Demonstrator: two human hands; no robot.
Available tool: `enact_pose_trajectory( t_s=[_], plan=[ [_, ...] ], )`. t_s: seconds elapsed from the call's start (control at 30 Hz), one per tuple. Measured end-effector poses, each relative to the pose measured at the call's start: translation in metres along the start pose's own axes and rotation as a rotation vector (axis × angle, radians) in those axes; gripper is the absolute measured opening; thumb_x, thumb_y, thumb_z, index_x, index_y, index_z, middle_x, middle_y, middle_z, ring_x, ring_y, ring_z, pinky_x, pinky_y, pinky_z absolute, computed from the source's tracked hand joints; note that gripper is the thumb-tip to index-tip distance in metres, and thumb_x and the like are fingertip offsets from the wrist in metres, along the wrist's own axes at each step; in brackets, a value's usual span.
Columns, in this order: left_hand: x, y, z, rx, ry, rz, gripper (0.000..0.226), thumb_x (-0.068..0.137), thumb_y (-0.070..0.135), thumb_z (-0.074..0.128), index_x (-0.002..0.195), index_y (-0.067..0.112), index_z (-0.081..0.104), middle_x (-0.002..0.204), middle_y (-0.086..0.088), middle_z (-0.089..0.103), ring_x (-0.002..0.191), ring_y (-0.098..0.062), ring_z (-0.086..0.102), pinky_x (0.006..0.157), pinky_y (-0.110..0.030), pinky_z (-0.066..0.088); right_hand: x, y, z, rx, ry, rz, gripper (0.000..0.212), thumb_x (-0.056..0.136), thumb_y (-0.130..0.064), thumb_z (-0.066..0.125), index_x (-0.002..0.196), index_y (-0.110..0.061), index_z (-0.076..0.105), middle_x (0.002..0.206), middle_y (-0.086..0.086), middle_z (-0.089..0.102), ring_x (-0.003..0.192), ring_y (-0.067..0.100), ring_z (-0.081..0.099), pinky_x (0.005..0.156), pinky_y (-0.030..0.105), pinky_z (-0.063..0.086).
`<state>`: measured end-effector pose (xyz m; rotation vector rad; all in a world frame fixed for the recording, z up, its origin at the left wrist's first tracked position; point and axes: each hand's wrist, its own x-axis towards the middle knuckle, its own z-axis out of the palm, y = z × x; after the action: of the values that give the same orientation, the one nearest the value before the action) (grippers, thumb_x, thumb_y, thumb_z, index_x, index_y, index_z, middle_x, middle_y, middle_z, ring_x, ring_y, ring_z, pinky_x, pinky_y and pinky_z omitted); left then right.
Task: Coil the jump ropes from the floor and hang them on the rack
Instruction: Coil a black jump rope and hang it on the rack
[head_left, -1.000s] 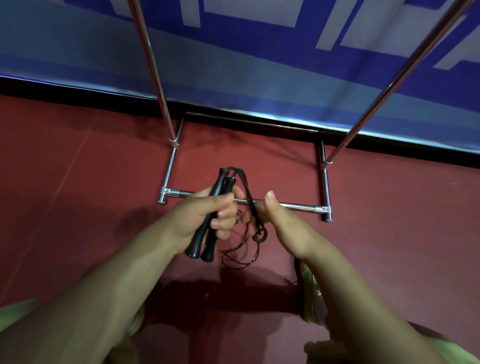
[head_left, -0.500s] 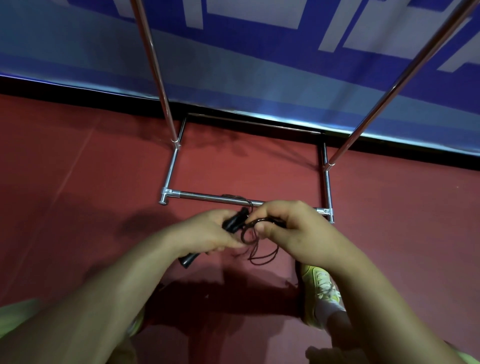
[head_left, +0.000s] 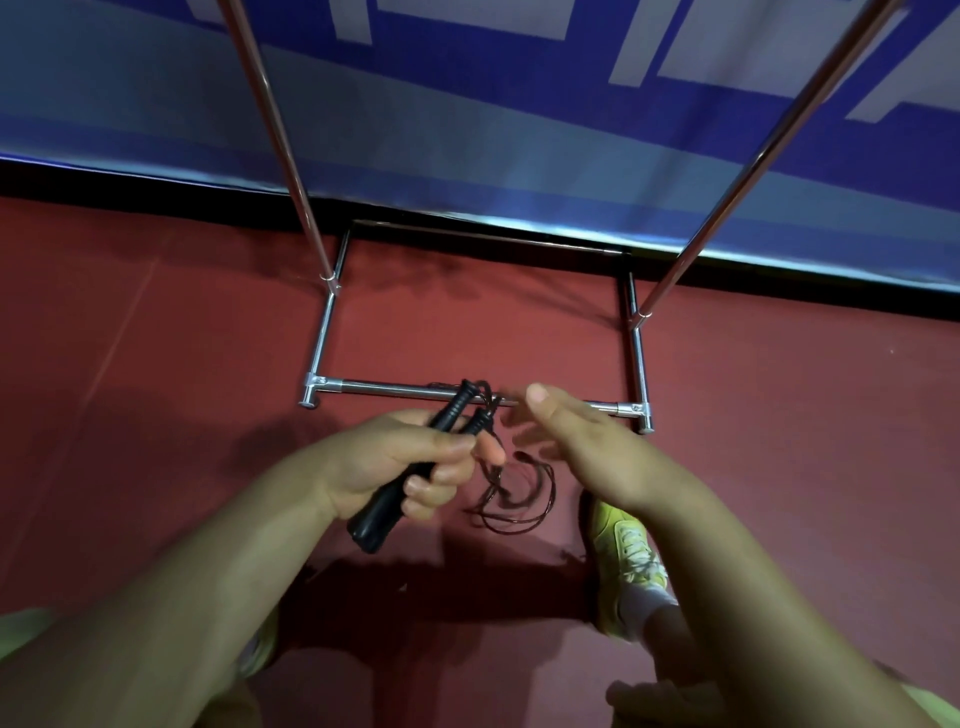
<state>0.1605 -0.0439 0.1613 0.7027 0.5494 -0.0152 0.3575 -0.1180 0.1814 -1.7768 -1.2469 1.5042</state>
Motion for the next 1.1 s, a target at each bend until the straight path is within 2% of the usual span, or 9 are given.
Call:
enact_pose_trajectory(
  t_s=[0.1, 0.27, 0.33, 0.47, 0.67, 0.77, 0.87, 0.97, 1.1],
  plan=[
    [-0.001, -0.001, -0.001, -0.011, -0.102, -0.071, 0.03, 0.064, 0.031, 0.084, 0.086, 0.014, 0.075, 0.055, 0.007, 0.046, 0.038, 0.0, 0.038, 0.038, -0.014, 0.034, 0.006, 0.002, 0.005, 0.196, -0.002, -0.112, 0.037, 0.092, -0.044, 0.046, 0.124, -0.029, 0.056, 0.127, -0.011, 0.061, 0.119, 0.001, 0.053, 0.101, 0.023, 0.041],
    [-0.007, 0.002, -0.003, -0.079, -0.275, -0.031, 0.027, 0.074, 0.032, 0.077, 0.093, 0.013, 0.073, 0.058, 0.008, 0.053, 0.041, 0.001, 0.044, 0.042, -0.014, 0.039, 0.012, 0.001, 0.012, 0.399, -0.126, -0.194, 0.026, 0.093, -0.024, 0.046, 0.091, -0.01, 0.068, 0.081, 0.013, 0.063, 0.082, 0.027, 0.059, 0.085, 0.046, 0.046],
    [-0.008, 0.002, -0.005, -0.112, -0.307, 0.003, 0.026, 0.076, 0.03, 0.076, 0.096, 0.013, 0.072, 0.06, 0.008, 0.054, 0.043, 0.001, 0.046, 0.044, -0.014, 0.041, 0.015, -0.004, 0.018, 0.501, -0.122, -0.13, 0.032, 0.092, -0.033, 0.05, 0.068, -0.021, 0.066, 0.061, 0.007, 0.051, 0.059, 0.022, 0.054, 0.067, 0.038, 0.047],
    [-0.005, -0.004, -0.004, -0.127, -0.21, 0.063, 0.049, 0.068, 0.028, 0.082, 0.113, 0.014, 0.069, 0.059, 0.006, 0.049, 0.043, 0.0, 0.043, 0.044, -0.016, 0.04, 0.016, -0.009, 0.033, 0.55, -0.019, 0.108, 0.055, 0.095, -0.045, 0.045, 0.046, -0.021, 0.048, 0.043, -0.003, 0.029, 0.036, 0.012, 0.033, 0.05, 0.026, 0.047],
    [-0.003, 0.006, -0.006, -0.298, 0.057, 0.23, 0.086, 0.052, 0.017, 0.089, 0.128, 0.021, 0.051, 0.053, 0.005, 0.043, 0.036, 0.0, 0.036, 0.035, -0.014, 0.036, 0.016, -0.007, 0.04, 0.342, -0.029, 0.077, 0.074, 0.1, -0.053, 0.015, 0.069, -0.007, 0.063, 0.045, 0.005, 0.047, 0.048, 0.023, 0.054, 0.061, 0.028, 0.042],
    [-0.002, 0.014, -0.007, -0.187, 0.337, 0.226, 0.056, 0.074, 0.004, 0.066, 0.125, 0.023, 0.052, 0.051, 0.005, 0.041, 0.035, -0.002, 0.033, 0.034, -0.014, 0.031, 0.005, -0.012, 0.035, 0.179, -0.093, -0.01, 0.068, 0.099, -0.053, 0.019, 0.086, -0.006, 0.066, 0.049, -0.002, 0.049, 0.05, 0.012, 0.051, 0.055, 0.022, 0.04],
    [0.002, 0.008, -0.003, 0.193, 0.509, 0.097, 0.037, 0.089, -0.001, 0.052, 0.114, 0.026, 0.059, 0.049, 0.005, 0.043, 0.037, -0.005, 0.034, 0.036, -0.016, 0.029, -0.004, -0.016, 0.026, -0.288, -0.126, -0.156, 0.037, 0.099, -0.039, 0.045, 0.085, -0.007, 0.056, 0.056, -0.011, 0.042, 0.051, 0.005, 0.036, 0.057, 0.028, 0.033],
    [0.004, -0.001, 0.001, 0.6, 0.41, -0.063, 0.016, 0.078, 0.014, 0.066, 0.089, 0.024, 0.059, 0.052, 0.005, 0.048, 0.041, -0.006, 0.038, 0.042, -0.02, 0.03, -0.013, -0.022, 0.015, -0.571, -0.085, -0.268, 0.012, 0.096, -0.026, 0.054, 0.086, -0.022, 0.059, 0.065, -0.014, 0.049, 0.059, 0.004, 0.044, 0.058, 0.02, 0.034],
    [0.005, -0.008, 0.012, 0.707, 0.19, -0.196, 0.011, 0.087, 0.01, 0.064, 0.095, 0.016, 0.06, 0.055, 0.009, 0.055, 0.046, -0.006, 0.047, 0.048, -0.022, 0.036, -0.015, -0.027, 0.004, -0.234, -0.04, -0.247, 0.017, 0.089, -0.014, 0.065, 0.074, -0.021, 0.062, 0.064, -0.003, 0.061, 0.054, 0.002, 0.05, 0.054, 0.018, 0.04]
  ],
)
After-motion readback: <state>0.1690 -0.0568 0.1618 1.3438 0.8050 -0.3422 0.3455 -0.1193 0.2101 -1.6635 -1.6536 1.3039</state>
